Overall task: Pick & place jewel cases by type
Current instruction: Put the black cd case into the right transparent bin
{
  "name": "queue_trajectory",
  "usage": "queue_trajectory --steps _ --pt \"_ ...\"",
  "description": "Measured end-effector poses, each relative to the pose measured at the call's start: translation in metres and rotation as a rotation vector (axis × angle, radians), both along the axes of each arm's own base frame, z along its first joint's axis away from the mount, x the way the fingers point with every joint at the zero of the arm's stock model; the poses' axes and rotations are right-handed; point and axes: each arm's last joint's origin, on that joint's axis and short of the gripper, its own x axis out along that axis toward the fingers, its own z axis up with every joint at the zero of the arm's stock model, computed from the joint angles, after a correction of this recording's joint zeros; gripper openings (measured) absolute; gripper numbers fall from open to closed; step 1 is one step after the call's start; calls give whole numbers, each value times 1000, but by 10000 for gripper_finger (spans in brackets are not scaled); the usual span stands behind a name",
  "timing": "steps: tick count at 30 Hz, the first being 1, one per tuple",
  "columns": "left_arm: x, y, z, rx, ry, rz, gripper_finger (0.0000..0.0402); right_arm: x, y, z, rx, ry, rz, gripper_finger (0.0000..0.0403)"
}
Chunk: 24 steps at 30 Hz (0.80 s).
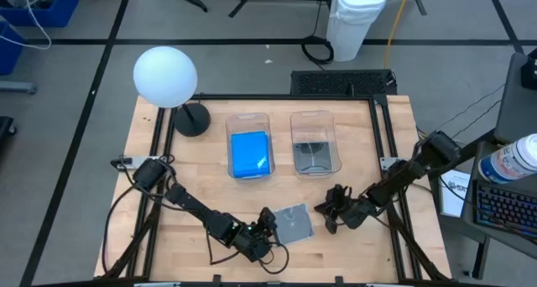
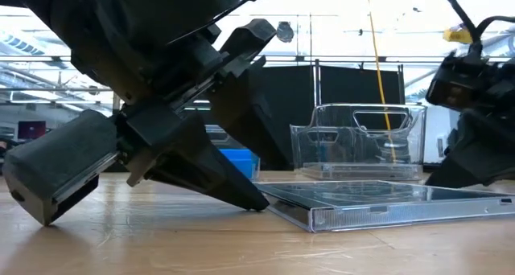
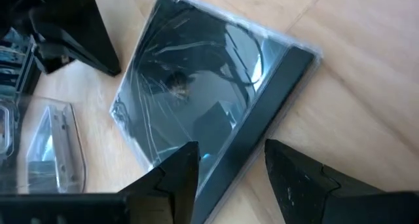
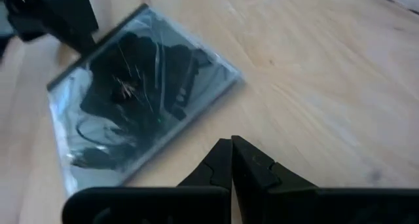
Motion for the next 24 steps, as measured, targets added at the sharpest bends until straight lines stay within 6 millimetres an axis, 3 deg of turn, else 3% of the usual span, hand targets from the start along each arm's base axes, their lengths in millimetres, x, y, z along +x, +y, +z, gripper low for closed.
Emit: queue_trajectory --steps 11,24 --pt "9 1 -4 -47 -94 57 182 27 6 -10 -9 -16 84 0" --pt "13 7 -5 -105 -122 123 182 29 9 -9 3 -13 106 0"
